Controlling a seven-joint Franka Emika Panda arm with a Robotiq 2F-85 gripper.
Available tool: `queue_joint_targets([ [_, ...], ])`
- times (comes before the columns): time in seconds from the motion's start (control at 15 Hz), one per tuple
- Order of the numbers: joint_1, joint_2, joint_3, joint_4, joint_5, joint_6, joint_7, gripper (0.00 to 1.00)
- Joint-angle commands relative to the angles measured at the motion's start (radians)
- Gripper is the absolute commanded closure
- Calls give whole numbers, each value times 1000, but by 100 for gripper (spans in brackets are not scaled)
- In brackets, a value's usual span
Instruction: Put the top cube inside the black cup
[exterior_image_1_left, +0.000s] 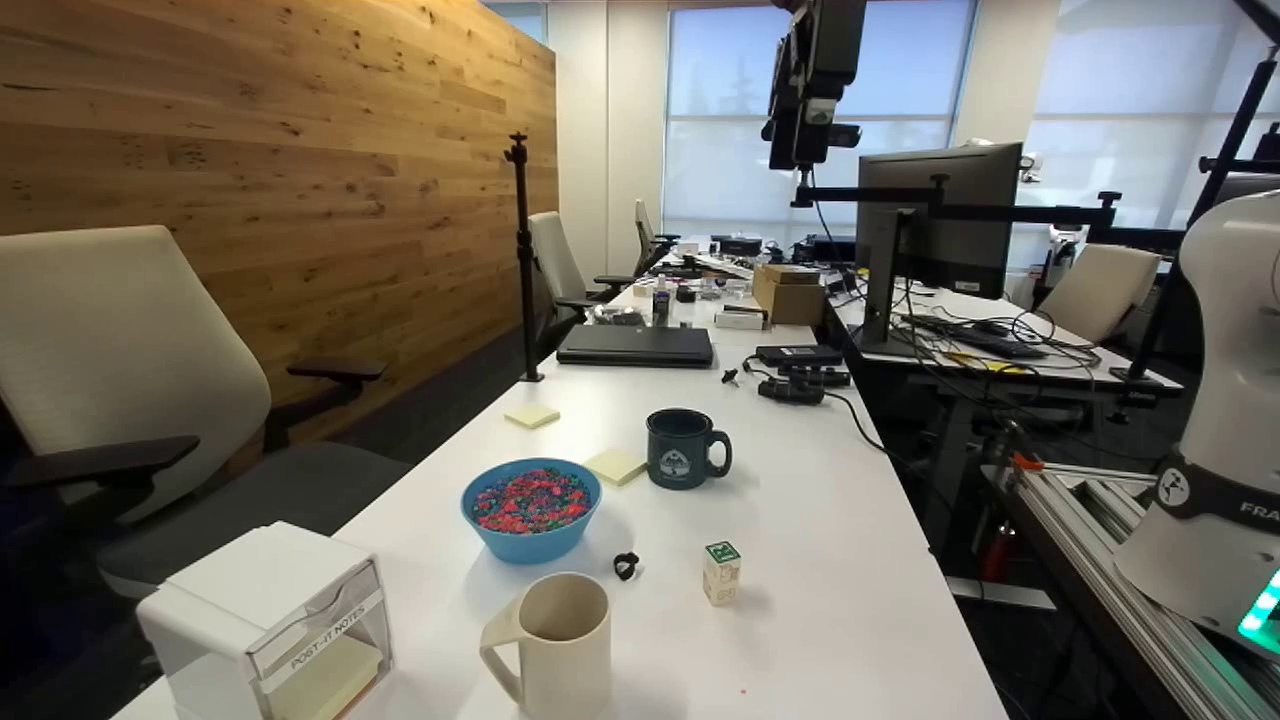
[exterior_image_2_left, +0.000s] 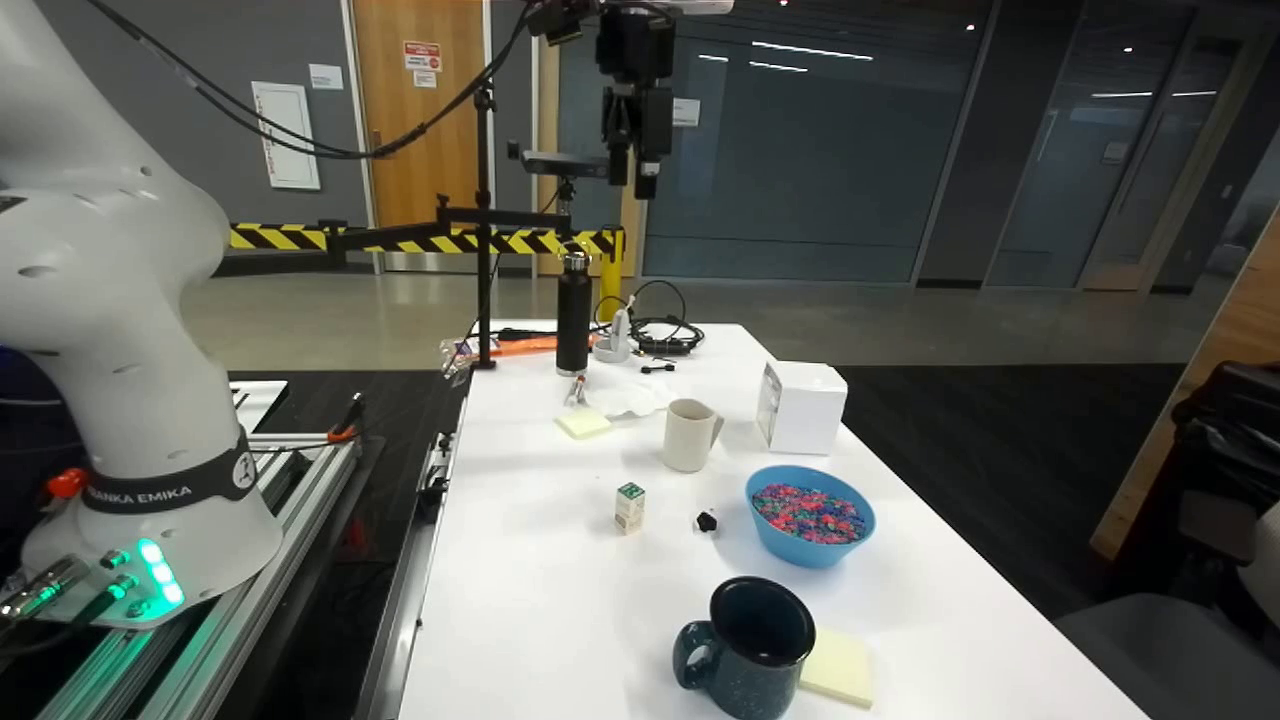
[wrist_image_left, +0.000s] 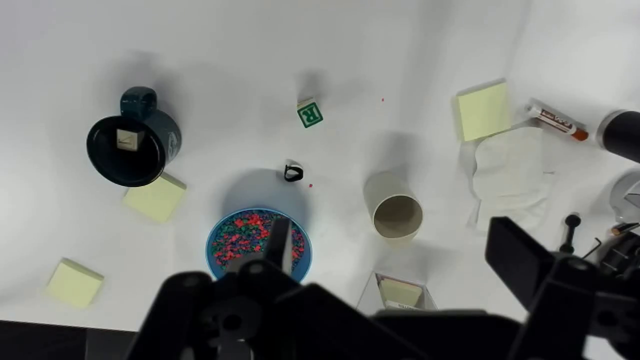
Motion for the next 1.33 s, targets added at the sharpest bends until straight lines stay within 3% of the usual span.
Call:
queue_joint_targets([
  [0.0,-1,1,1,2,0,-2,0,0],
  [0.13,-1,1,1,2,0,-2,0,0],
  [0.6,-49,22,16,5,-23,56,219,0],
  [1.27,-86,54,36,8,-106,60,391,0],
])
